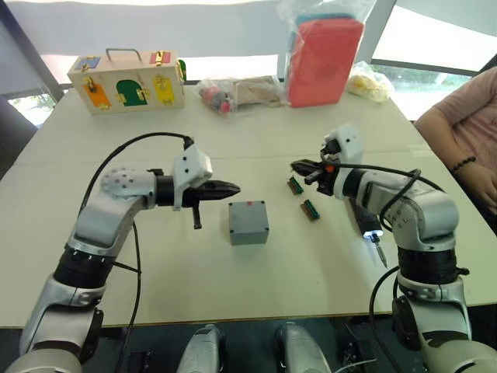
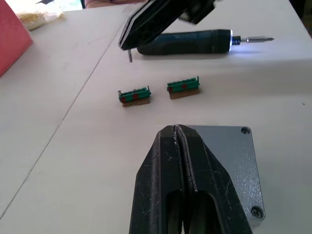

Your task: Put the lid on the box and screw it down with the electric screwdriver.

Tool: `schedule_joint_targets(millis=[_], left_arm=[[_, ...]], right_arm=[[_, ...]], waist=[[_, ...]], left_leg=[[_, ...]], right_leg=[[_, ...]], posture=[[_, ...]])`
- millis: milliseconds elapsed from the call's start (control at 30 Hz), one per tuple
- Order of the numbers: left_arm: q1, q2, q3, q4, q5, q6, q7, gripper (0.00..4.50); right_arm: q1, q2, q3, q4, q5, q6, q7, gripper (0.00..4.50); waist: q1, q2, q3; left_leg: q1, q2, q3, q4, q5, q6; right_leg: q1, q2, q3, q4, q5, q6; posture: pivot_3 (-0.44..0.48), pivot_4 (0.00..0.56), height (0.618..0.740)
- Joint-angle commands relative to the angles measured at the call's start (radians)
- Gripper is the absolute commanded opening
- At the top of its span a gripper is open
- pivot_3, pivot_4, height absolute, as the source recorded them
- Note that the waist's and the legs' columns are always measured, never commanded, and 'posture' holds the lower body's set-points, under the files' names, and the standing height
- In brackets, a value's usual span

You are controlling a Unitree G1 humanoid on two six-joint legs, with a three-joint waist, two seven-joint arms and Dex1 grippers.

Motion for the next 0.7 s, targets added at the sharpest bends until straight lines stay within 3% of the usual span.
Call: schedule_joint_targets(millis=[33,233,700], left_arm=[[0.005,0.025,0.027,-0.019,-0.007,-0.016,-0.012,0.00],[0.024,0.029,0.025,-0.033,-0.006,-0.013,0.000,0.00],[0.028,0.024,0.019,-0.047,-0.008,-0.008,0.016,0.00]], right_arm=[[0.009,0.029,0.008,-0.102,0.071,0.072,-0.016,0.08],[0.061,0.066,0.096,-0.113,0.050,0.051,-0.058,0.08],[0.062,0.008,0.162,-0.030,-0.006,-0.046,-0.038,0.08]], waist=[[0.001,0.000,0.000],[0.004,0.000,0.000],[0.002,0.000,0.000]], left_leg=[[0.000,0.000,0.000,0.000,0.000,0.000],[0.000,-0.001,0.000,0.000,0.000,0.000],[0.000,-0.001,0.000,0.000,0.000,0.000]], right_leg=[[0.000,0.000,0.000,0.000,0.000,0.000],[0.000,-0.001,0.000,0.000,0.000,0.000],[0.000,-0.001,0.000,0.000,0.000,0.000]], posture=[[0.000,0.150,0.730],[0.000,0.150,0.730],[0.000,0.150,0.730]])
